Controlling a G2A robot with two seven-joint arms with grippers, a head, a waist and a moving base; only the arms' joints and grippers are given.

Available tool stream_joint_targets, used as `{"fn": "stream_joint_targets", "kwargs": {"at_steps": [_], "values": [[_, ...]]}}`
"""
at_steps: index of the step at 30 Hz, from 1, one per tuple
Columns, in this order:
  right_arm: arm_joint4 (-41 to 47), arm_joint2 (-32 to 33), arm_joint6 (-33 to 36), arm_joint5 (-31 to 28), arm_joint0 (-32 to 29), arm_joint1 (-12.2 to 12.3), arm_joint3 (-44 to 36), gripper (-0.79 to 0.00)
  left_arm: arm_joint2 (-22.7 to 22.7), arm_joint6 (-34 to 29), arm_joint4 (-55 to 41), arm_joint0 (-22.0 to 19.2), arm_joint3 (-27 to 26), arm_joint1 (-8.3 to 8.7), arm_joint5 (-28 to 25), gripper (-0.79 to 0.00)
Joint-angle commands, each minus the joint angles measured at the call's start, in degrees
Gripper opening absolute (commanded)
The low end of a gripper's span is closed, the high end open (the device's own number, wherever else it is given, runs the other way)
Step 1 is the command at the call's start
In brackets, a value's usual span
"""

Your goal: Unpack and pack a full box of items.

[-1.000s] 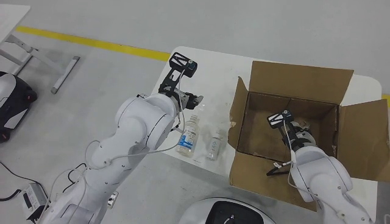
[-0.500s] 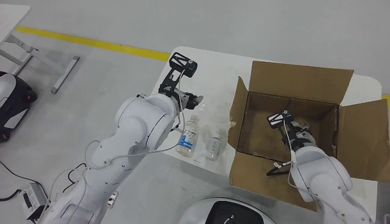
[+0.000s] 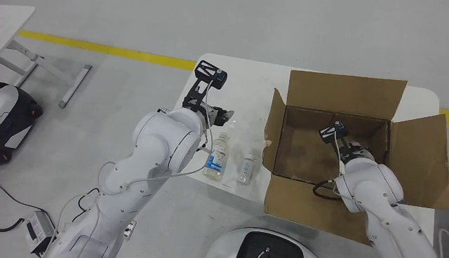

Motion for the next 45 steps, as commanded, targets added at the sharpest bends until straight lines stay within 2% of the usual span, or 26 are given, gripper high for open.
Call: {"fn": "stream_joint_targets", "kwargs": {"at_steps": [1, 16, 17, 18, 21, 22, 27, 37, 45], "values": [[1.5, -0.4, 1.2, 0.7, 1.3, -0.6, 2.3, -0.785, 0.0, 0.0, 0.0, 0.0, 0.0, 0.00, 0.0, 0.000], [-0.3, -2.6, 4.5, 7.3, 6.4, -4.1, 13.9, -0.785, 0.0, 0.0, 0.0, 0.0, 0.0, 0.00, 0.0, 0.000], [-0.5, -2.6, 4.4, 7.5, 6.7, -4.3, 14.6, -0.696, 0.0, 0.0, 0.0, 0.0, 0.0, 0.00, 0.0, 0.000], [-0.4, -2.6, 4.3, 7.5, 7.0, -4.5, 15.4, -0.656, 0.0, 0.0, 0.0, 0.0, 0.0, 0.00, 0.0, 0.000], [-0.9, -2.8, 4.5, 7.9, 7.9, -5.1, 17.4, -0.591, 0.0, 0.0, 0.0, 0.0, 0.0, 0.00, 0.0, 0.000], [-0.6, -2.9, 4.4, 7.8, 8.1, -5.4, 18.0, -0.480, 0.0, 0.0, 0.0, 0.0, 0.0, 0.00, 0.0, 0.000], [-0.3, -3.1, 3.7, 7.8, 9.1, -6.3, 21.0, -0.382, 0.0, 0.0, 0.0, 0.0, 0.0, 0.00, 0.0, 0.000], [0.6, -3.5, 2.4, 7.6, 10.3, -8.1, 25.6, -0.440, 0.0, 0.0, 0.0, 0.0, 0.0, 0.00, 0.0, 0.000], [0.1, -3.2, 1.8, 7.6, 10.7, -9.2, 28.7, -0.434, 0.0, 0.0, 0.0, 0.0, 0.0, 0.00, 0.0, 0.000]]}}
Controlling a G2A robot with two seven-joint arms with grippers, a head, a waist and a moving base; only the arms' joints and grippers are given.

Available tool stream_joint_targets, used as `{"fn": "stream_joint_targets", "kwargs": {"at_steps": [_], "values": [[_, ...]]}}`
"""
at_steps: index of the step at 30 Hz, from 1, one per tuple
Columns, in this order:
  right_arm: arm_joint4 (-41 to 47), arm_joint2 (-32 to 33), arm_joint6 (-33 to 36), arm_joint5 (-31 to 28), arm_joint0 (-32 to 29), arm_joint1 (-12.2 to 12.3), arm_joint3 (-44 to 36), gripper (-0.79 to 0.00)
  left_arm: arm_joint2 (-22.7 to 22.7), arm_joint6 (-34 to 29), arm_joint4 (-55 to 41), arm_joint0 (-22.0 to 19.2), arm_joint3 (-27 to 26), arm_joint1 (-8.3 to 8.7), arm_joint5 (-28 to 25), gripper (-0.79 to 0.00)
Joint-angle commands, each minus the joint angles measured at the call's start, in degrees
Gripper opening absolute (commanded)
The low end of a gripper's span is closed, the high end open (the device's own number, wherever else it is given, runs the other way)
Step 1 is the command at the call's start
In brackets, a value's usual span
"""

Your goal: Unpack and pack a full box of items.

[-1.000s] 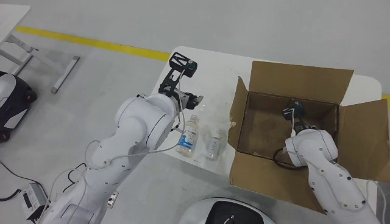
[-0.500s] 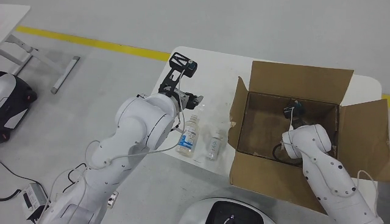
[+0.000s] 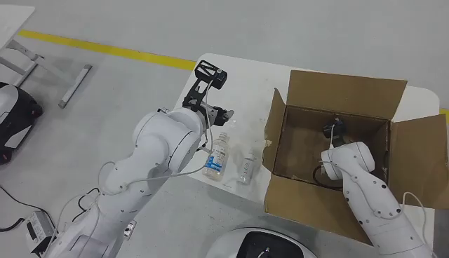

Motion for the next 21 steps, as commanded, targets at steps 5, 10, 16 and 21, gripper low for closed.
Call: {"fn": "stream_joint_targets", "kwargs": {"at_steps": [5, 10, 16, 21], "values": [[-0.1, 0.6, -0.7, -0.1, 0.0, -0.7, 1.8, -0.434, 0.0, 0.0, 0.0, 0.0, 0.0, 0.00, 0.0, 0.000], [0.1, 0.9, -1.3, -0.4, 0.2, -1.2, 3.0, -0.480, 0.0, 0.0, 0.0, 0.0, 0.0, 0.00, 0.0, 0.000], [1.7, 2.1, -2.5, -1.5, 0.1, -1.8, 3.1, -0.785, 0.0, 0.0, 0.0, 0.0, 0.0, 0.00, 0.0, 0.000], [3.4, 3.5, -3.5, -2.7, -0.9, -1.9, 1.1, -0.785, 0.0, 0.0, 0.0, 0.0, 0.0, 0.00, 0.0, 0.000]]}}
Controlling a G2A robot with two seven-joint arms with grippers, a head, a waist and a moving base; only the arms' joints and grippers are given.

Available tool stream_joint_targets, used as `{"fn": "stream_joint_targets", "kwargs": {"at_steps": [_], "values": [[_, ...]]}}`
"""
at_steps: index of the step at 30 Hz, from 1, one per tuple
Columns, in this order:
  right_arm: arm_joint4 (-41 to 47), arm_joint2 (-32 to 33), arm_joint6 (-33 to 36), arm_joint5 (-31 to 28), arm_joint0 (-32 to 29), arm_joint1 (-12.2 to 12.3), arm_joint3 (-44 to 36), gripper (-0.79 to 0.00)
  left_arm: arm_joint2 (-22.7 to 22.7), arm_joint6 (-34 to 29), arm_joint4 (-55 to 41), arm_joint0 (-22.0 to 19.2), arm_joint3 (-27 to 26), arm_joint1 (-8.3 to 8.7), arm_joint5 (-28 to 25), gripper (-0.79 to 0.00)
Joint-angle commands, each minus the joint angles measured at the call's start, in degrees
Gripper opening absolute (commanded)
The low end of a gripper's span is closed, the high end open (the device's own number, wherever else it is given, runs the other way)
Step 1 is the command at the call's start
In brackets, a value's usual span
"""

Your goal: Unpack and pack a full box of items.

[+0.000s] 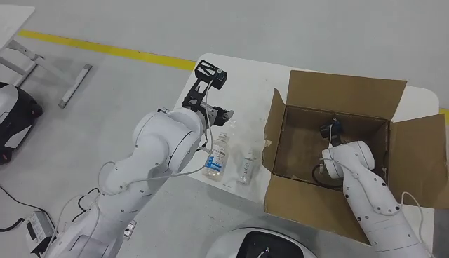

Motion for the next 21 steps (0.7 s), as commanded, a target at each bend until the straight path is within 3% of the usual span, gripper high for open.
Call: {"fn": "stream_joint_targets", "kwargs": {"at_steps": [1, 13, 14, 16, 18, 21], "values": [[1.0, 0.8, -0.5, -0.8, -0.6, 0.0, -1.3, -0.785, 0.0, 0.0, 0.0, 0.0, 0.0, 0.00, 0.0, 0.000], [3.3, 2.7, -2.4, -5.0, -4.8, 0.0, -9.9, -0.785, 0.0, 0.0, 0.0, 0.0, 0.0, 0.00, 0.0, 0.000], [3.1, 2.8, -2.6, -5.0, -4.9, 0.0, -10.2, -0.705, 0.0, 0.0, 0.0, 0.0, 0.0, 0.00, 0.0, 0.000], [2.7, 3.1, -2.7, -5.0, -5.3, 0.0, -10.9, -0.653, 0.0, 0.0, 0.0, 0.0, 0.0, 0.00, 0.0, 0.000], [2.4, 4.1, -2.9, -4.7, -6.0, 0.2, -11.7, -0.548, 0.0, 0.0, 0.0, 0.0, 0.0, 0.00, 0.0, 0.000], [1.9, 6.1, -3.1, -5.5, -7.0, 0.6, -12.6, -0.520, 0.0, 0.0, 0.0, 0.0, 0.0, 0.00, 0.0, 0.000]]}}
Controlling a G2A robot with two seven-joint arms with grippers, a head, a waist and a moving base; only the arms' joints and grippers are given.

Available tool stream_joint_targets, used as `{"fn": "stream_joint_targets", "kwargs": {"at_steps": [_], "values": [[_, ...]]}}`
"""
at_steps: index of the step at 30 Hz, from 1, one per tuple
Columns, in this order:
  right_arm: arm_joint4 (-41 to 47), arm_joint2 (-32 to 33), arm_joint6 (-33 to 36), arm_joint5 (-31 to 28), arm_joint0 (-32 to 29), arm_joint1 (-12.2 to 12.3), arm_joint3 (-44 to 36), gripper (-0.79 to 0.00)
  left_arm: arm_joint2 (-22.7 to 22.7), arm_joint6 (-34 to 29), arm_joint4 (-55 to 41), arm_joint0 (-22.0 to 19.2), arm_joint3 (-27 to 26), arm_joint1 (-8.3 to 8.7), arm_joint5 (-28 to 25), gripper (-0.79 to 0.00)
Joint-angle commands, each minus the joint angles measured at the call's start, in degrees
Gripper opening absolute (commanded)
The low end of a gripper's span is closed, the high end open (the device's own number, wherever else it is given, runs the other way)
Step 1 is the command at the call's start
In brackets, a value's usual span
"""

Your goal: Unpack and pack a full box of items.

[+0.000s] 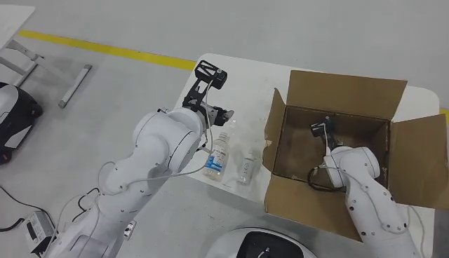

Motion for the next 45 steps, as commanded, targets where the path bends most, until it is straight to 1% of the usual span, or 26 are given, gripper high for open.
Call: {"fn": "stream_joint_targets", "kwargs": {"at_steps": [1, 6, 8, 10, 15, 16, 27, 32, 37, 40, 42, 43, 44, 45], "values": [[-0.2, 1.4, -0.1, -0.9, -0.6, 0.3, -0.5, -0.502, 0.0, 0.0, 0.0, 0.0, 0.0, 0.00, 0.0, 0.000], [-0.3, 4.0, -0.8, -2.2, -1.8, 0.7, -1.0, -0.493, 0.0, 0.0, 0.0, 0.0, 0.0, 0.00, 0.0, 0.000], [-0.1, 4.6, -1.3, -2.4, -2.1, 0.8, -1.2, -0.508, 0.0, 0.0, 0.0, 0.0, 0.0, 0.00, 0.0, 0.000], [0.6, 5.2, -1.9, -2.6, -2.5, 0.8, -1.4, -0.505, 0.0, 0.0, 0.0, 0.0, 0.0, 0.00, 0.0, 0.000], [2.4, 6.4, -3.4, -3.7, -2.9, 0.8, -0.7, -0.474, 0.0, 0.0, 0.0, 0.0, 0.0, 0.00, 0.0, 0.000], [2.3, 6.5, -3.7, -3.8, -2.9, 0.9, -0.5, -0.465, 0.0, 0.0, 0.0, 0.0, 0.0, 0.00, 0.0, 0.000], [3.1, 6.8, -5.4, -4.9, -2.3, 0.7, 2.6, -0.468, 0.0, 0.0, 0.0, 0.0, 0.0, 0.00, 0.0, 0.000], [3.4, 6.7, -5.9, -5.1, -2.0, 0.5, 3.8, -0.489, 0.0, 0.0, 0.0, 0.0, 0.0, 0.00, 0.0, 0.000], [3.6, 6.6, -6.3, -5.4, -1.6, 0.4, 4.9, -0.493, 0.0, 0.0, 0.0, 0.0, 0.0, 0.00, 0.0, 0.000], [3.8, 6.5, -6.4, -5.5, -1.4, 0.3, 5.2, -0.529, 0.0, 0.0, 0.0, 0.0, 0.0, 0.00, 0.0, 0.000], [3.9, 6.5, -6.4, -5.5, -1.3, 0.3, 5.2, -0.619, 0.0, 0.0, 0.0, 0.0, 0.0, 0.00, 0.0, 0.000], [3.8, 6.4, -6.4, -5.6, -1.3, 0.3, 5.2, -0.733, 0.0, 0.0, 0.0, 0.0, 0.0, 0.00, 0.0, 0.000], [3.8, 6.4, -6.4, -5.6, -1.3, 0.2, 5.2, -0.785, 0.0, 0.0, 0.0, 0.0, 0.0, 0.00, 0.0, 0.000], [3.9, 6.4, -6.4, -5.6, -1.3, 0.2, 5.2, -0.785, 0.0, 0.0, 0.0, 0.0, 0.0, 0.00, 0.0, 0.000]]}}
